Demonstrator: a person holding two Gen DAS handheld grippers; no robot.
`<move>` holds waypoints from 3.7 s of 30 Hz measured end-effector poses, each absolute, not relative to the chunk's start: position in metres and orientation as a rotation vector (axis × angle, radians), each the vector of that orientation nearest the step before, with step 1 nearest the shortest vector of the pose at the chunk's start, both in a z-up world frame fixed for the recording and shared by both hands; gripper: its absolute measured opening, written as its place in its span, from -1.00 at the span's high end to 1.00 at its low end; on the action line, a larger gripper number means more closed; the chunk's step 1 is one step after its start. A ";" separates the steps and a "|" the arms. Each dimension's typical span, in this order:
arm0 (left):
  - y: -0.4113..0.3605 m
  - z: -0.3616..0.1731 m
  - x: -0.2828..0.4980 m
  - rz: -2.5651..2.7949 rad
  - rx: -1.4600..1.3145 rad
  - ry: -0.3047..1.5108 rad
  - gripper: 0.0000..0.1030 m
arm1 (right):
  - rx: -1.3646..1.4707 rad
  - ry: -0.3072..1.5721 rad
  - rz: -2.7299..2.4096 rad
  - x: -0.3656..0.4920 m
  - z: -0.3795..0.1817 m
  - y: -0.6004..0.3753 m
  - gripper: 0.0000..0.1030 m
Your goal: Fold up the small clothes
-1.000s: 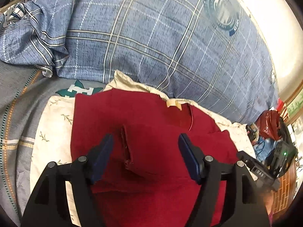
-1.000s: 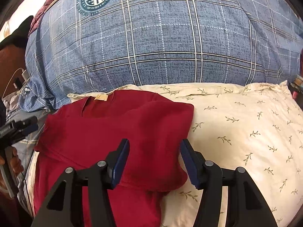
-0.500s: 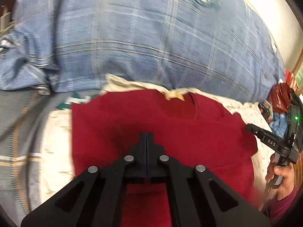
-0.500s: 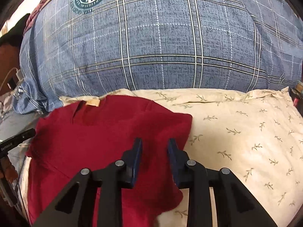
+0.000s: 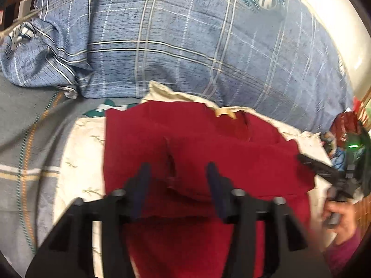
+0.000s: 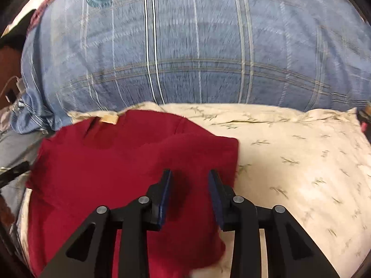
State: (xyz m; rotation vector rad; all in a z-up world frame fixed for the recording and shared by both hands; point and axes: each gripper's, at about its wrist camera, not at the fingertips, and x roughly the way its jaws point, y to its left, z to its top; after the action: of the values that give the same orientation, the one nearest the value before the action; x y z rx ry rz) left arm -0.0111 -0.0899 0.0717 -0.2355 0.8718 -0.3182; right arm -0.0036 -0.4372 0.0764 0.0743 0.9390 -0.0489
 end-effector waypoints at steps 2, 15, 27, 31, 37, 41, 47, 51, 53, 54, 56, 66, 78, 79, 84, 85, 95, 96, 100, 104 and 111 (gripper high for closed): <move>-0.096 0.072 -0.014 -0.320 -0.235 0.884 0.01 | 0.055 0.989 -0.084 0.013 0.056 -0.443 0.38; -0.123 0.037 -0.021 -0.288 -0.097 0.942 -0.17 | -0.041 0.991 -0.090 -0.042 0.069 -0.424 0.02; -0.123 0.059 -0.069 -0.257 -0.016 0.891 -0.28 | 0.121 0.925 -0.040 -0.106 0.116 -0.435 -0.11; -0.121 0.063 -0.089 -0.247 -0.006 0.865 -0.28 | 0.105 0.900 -0.021 -0.135 0.128 -0.423 -0.35; -0.116 0.058 -0.114 -0.254 -0.035 0.876 -0.42 | 0.117 0.926 0.022 -0.166 0.120 -0.401 -0.39; -0.113 0.044 -0.125 -0.244 -0.051 0.920 -0.43 | 0.147 0.942 0.047 -0.181 0.111 -0.390 -0.39; -0.115 0.024 -0.138 -0.218 -0.027 0.963 -0.67 | 0.201 0.951 0.050 -0.191 0.097 -0.382 -0.42; -0.115 0.016 -0.141 -0.211 -0.032 0.972 -0.93 | 0.235 0.941 0.043 -0.195 0.084 -0.379 -0.48; -0.115 0.013 -0.142 -0.200 -0.039 0.973 -1.00 | 0.201 0.948 0.031 -0.196 0.076 -0.374 -0.49; -0.116 0.012 -0.144 -0.197 -0.036 0.955 -1.00 | 0.193 0.953 0.031 -0.196 0.073 -0.373 -0.52; -0.116 0.011 -0.147 -0.191 -0.024 0.935 -1.00 | 0.191 0.942 0.037 -0.196 0.071 -0.371 -0.63; -0.114 0.012 -0.153 -0.194 -0.030 0.903 -1.00 | 0.078 0.963 0.063 -0.194 0.060 -0.352 -1.00; -0.113 0.017 -0.164 -0.224 -0.032 0.926 -1.00 | 0.057 0.996 0.082 -0.201 0.069 -0.350 -0.92; -0.110 0.020 -0.168 -0.233 -0.045 0.935 -1.00 | 0.081 0.996 0.092 -0.202 0.074 -0.355 -0.90; -0.091 0.038 -0.197 -0.258 -0.061 0.905 -1.00 | 0.118 1.000 0.119 -0.232 0.102 -0.386 -0.46; -0.087 0.040 -0.202 -0.268 -0.059 0.902 -1.00 | 0.126 1.015 0.123 -0.238 0.103 -0.393 -0.34; -0.064 0.020 -0.233 -0.341 -0.130 1.056 -1.00 | 0.286 1.174 0.158 -0.287 0.072 -0.438 -0.08; -0.063 0.018 -0.235 -0.336 -0.138 1.069 -1.00 | 0.296 1.181 0.168 -0.289 0.069 -0.439 -0.08; -0.060 0.007 -0.245 -0.337 -0.175 1.123 -1.00 | 0.296 1.204 0.246 -0.293 0.058 -0.428 -0.14; -0.067 0.002 -0.251 -0.342 -0.157 1.141 -1.00 | 0.316 1.198 0.270 -0.289 0.058 -0.429 -0.14; -0.073 -0.003 -0.257 -0.391 -0.136 1.168 -1.00 | 0.303 1.207 0.318 -0.298 0.054 -0.423 -0.10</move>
State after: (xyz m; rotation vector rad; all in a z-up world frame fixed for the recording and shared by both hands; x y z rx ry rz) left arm -0.2565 -0.0725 -0.0027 -0.1357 1.1675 -0.3908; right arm -0.2975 -0.4232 0.0539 0.3030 1.2074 0.3182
